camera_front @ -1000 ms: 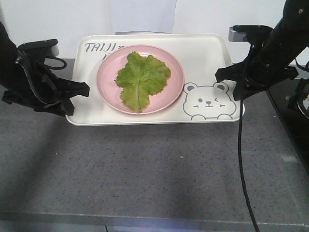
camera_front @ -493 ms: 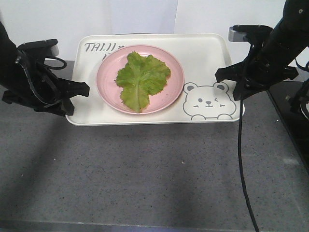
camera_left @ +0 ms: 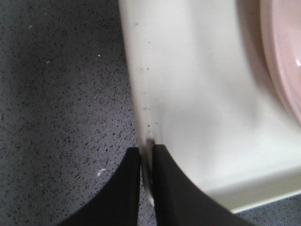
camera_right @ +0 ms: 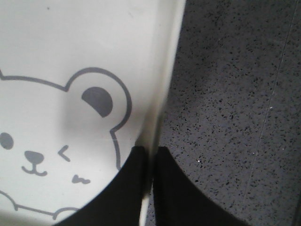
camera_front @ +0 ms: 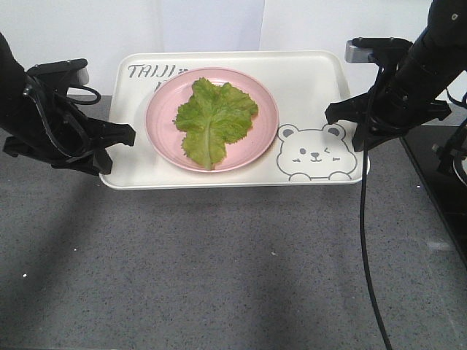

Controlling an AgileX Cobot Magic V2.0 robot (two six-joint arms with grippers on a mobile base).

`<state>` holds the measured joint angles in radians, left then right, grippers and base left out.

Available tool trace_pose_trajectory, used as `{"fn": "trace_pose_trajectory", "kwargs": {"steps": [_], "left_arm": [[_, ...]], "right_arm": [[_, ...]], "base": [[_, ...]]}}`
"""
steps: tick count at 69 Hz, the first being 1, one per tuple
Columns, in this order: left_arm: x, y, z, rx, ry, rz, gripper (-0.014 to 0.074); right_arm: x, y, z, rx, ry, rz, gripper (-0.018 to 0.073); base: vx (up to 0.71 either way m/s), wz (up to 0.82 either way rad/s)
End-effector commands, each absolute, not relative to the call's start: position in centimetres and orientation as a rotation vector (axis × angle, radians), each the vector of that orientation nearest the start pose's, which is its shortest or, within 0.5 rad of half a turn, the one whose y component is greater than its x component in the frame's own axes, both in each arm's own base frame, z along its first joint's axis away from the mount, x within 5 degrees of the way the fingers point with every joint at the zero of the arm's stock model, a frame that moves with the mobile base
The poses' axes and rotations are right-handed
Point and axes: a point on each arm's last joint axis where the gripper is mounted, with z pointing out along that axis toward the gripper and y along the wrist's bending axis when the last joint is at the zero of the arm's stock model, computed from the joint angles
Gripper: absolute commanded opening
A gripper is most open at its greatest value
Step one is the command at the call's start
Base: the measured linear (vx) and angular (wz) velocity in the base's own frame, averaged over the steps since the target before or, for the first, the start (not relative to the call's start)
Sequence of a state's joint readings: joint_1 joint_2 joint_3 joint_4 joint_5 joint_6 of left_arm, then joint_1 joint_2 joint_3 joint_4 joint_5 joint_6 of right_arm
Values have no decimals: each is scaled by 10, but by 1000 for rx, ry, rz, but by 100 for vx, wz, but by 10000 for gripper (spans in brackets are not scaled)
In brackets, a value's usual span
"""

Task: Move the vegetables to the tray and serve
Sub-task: 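Hold the tray level with both grippers as the base approaches the counter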

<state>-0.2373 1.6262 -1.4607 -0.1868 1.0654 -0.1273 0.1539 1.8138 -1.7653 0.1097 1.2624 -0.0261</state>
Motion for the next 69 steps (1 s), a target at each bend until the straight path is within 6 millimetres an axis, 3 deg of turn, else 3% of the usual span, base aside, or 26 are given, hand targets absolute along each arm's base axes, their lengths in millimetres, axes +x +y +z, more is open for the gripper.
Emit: {"fn": "trace_pose_trajectory", "kwargs": {"steps": [1, 69], "left_arm": [[325, -103, 352, 105, 2587, -439, -7], [325, -103, 352, 105, 2587, -439, -6]], "right_arm": [[366, 71, 363, -271, 2716, 225, -4], [366, 71, 363, -271, 2716, 225, -4]], "base": [[4, -2], [3, -2]]}}
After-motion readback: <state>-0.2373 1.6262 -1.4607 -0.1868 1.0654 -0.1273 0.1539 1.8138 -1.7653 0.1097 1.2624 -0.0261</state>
